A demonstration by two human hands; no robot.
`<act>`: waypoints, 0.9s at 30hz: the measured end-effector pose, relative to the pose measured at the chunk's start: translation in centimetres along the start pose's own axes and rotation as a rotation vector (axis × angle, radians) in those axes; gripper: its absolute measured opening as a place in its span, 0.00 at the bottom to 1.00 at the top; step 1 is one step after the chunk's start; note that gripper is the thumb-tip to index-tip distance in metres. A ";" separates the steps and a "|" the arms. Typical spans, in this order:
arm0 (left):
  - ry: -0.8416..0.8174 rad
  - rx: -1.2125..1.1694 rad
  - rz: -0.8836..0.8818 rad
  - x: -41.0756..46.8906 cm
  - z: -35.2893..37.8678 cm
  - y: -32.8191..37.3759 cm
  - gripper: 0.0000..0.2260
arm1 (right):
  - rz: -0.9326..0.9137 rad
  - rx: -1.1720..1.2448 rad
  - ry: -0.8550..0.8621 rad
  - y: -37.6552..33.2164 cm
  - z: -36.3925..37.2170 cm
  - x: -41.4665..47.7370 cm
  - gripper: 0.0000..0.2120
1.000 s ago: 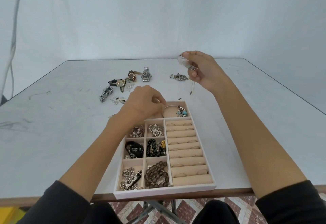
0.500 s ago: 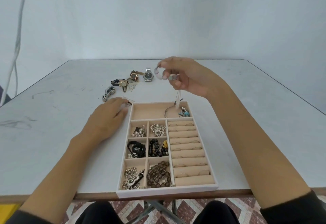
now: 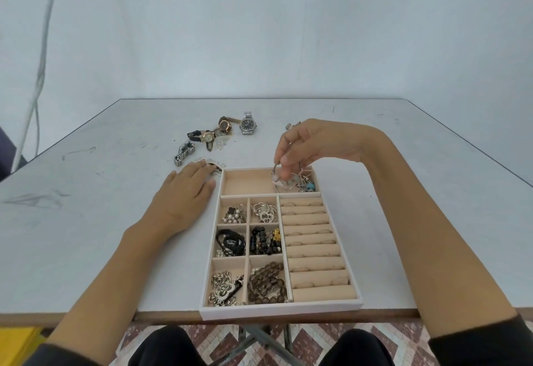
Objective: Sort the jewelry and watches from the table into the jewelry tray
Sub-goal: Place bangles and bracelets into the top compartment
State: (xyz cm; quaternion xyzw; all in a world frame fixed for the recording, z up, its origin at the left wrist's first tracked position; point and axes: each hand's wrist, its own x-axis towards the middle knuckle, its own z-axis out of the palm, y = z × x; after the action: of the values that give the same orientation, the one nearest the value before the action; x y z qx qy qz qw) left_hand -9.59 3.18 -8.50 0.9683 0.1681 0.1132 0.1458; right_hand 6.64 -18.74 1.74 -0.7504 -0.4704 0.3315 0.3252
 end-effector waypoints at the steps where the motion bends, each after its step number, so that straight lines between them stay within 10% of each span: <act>1: 0.001 -0.004 -0.001 0.0 0.0 0.0 0.20 | 0.006 -0.025 0.009 0.1 -0.1 -0.1 0.06; 27: 0.018 0.000 0.009 -0.1 0.1 0.0 0.19 | -0.034 -0.326 0.241 0.1 0.0 0.6 0.10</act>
State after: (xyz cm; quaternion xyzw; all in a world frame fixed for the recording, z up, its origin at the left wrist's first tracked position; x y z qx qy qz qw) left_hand -9.63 3.12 -8.63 0.9681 0.1649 0.1224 0.1435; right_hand 6.92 -18.24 1.58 -0.8192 -0.4882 0.1530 0.2590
